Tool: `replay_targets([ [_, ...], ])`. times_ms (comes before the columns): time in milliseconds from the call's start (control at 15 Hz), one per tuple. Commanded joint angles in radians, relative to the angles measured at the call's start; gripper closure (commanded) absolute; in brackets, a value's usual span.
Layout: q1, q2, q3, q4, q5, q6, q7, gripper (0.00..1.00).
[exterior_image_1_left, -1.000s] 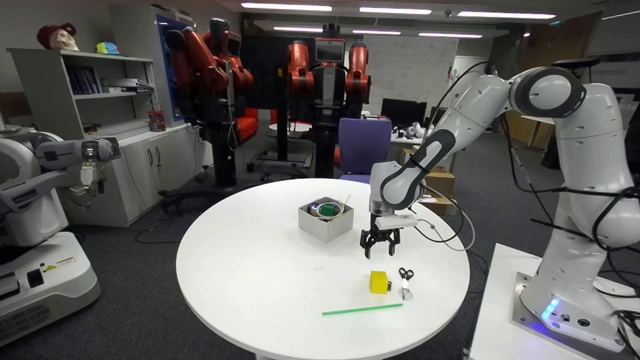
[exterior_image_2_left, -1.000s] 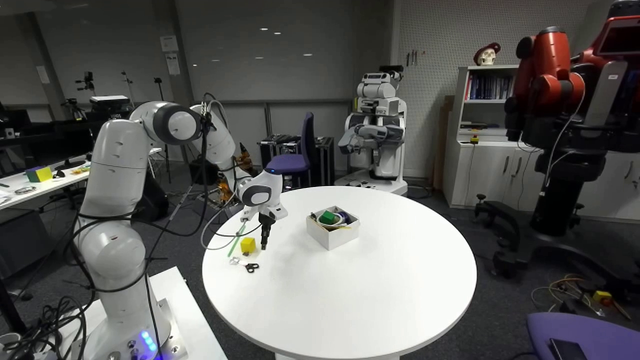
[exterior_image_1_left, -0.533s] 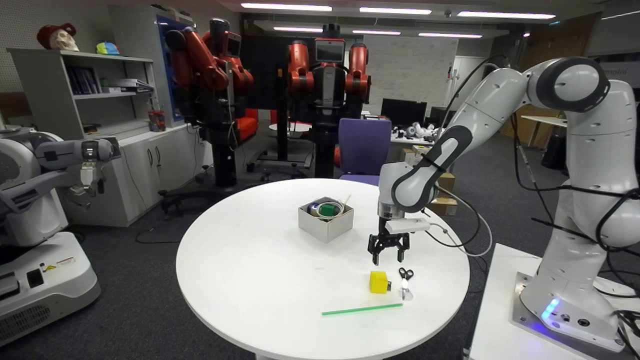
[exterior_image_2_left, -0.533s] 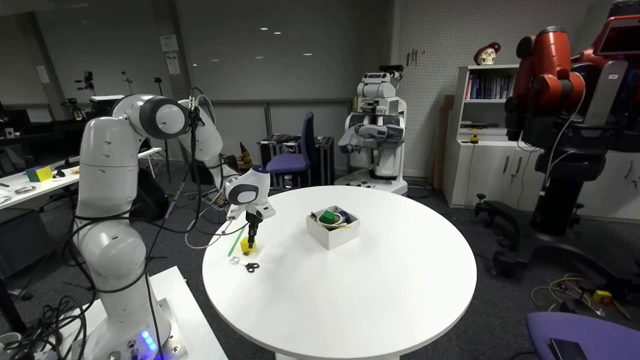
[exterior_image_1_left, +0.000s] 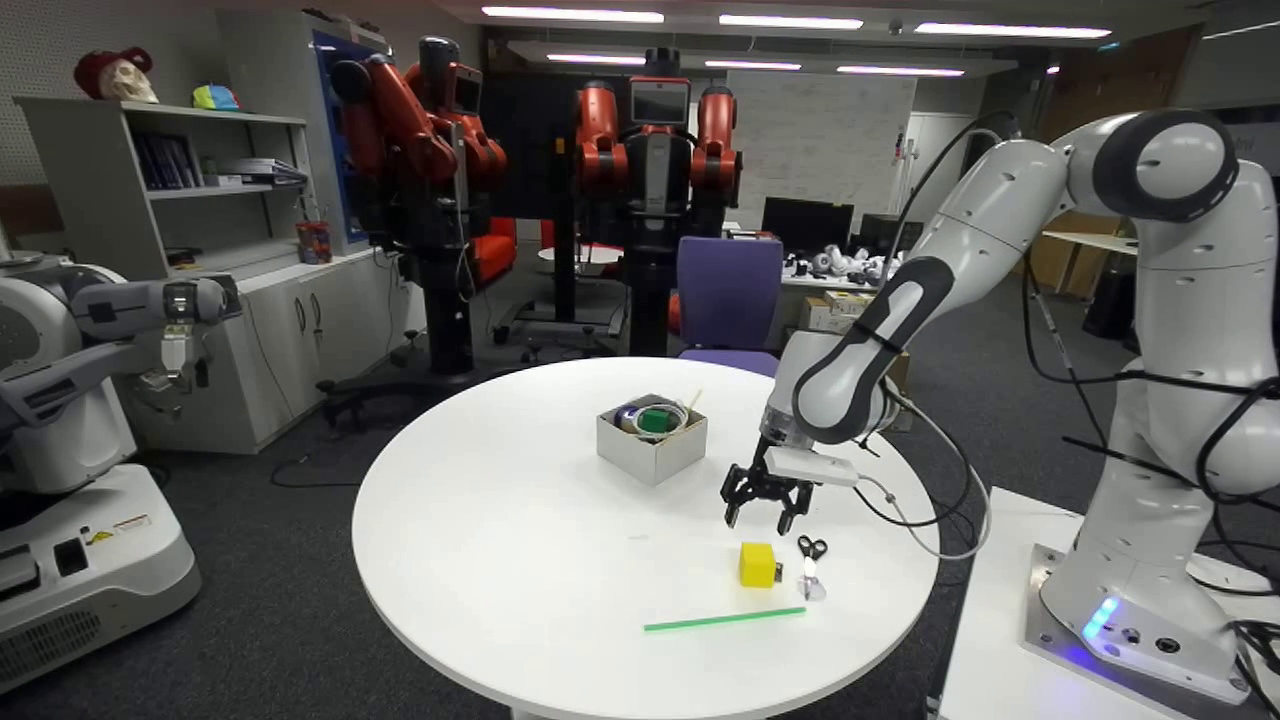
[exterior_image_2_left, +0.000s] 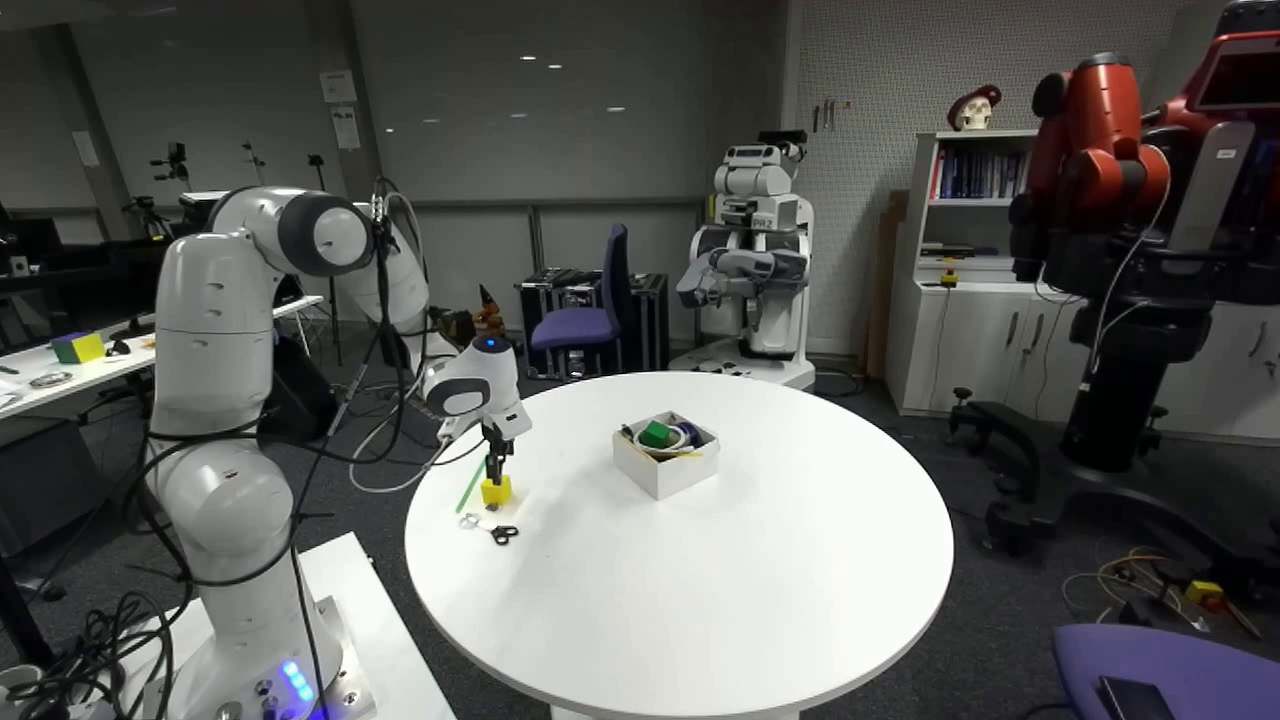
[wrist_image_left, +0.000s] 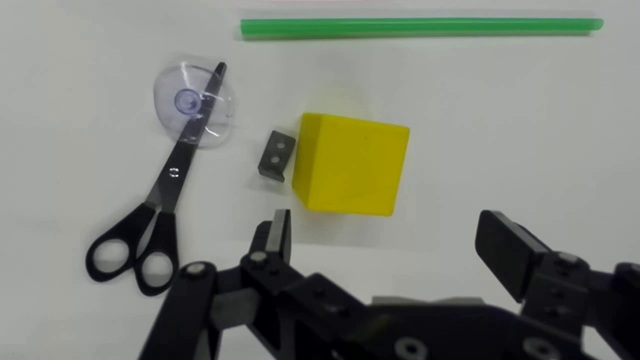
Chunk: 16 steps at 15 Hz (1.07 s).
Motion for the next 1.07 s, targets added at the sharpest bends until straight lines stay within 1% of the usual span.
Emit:
replay_targets([
  [0,0.040,-0.010,-0.004,-0.057,-0.002,0.083,0.054,0.00],
  [200,0.073,0.012,-0.019,-0.072,-0.031,0.114,0.104,0.00],
  [400,0.097,0.034,-0.041,-0.065,-0.064,0.118,0.158,0.00],
  [667,0.147,0.081,-0.112,-0.036,-0.159,0.116,0.256,0.00],
  [733,0.165,0.093,-0.139,-0.027,-0.192,0.113,0.287,0.25],
  [800,0.180,0.101,-0.161,-0.018,-0.222,0.106,0.314,0.26],
  [1000,0.212,0.121,-0.204,0.005,-0.283,0.095,0.377,0.49],
])
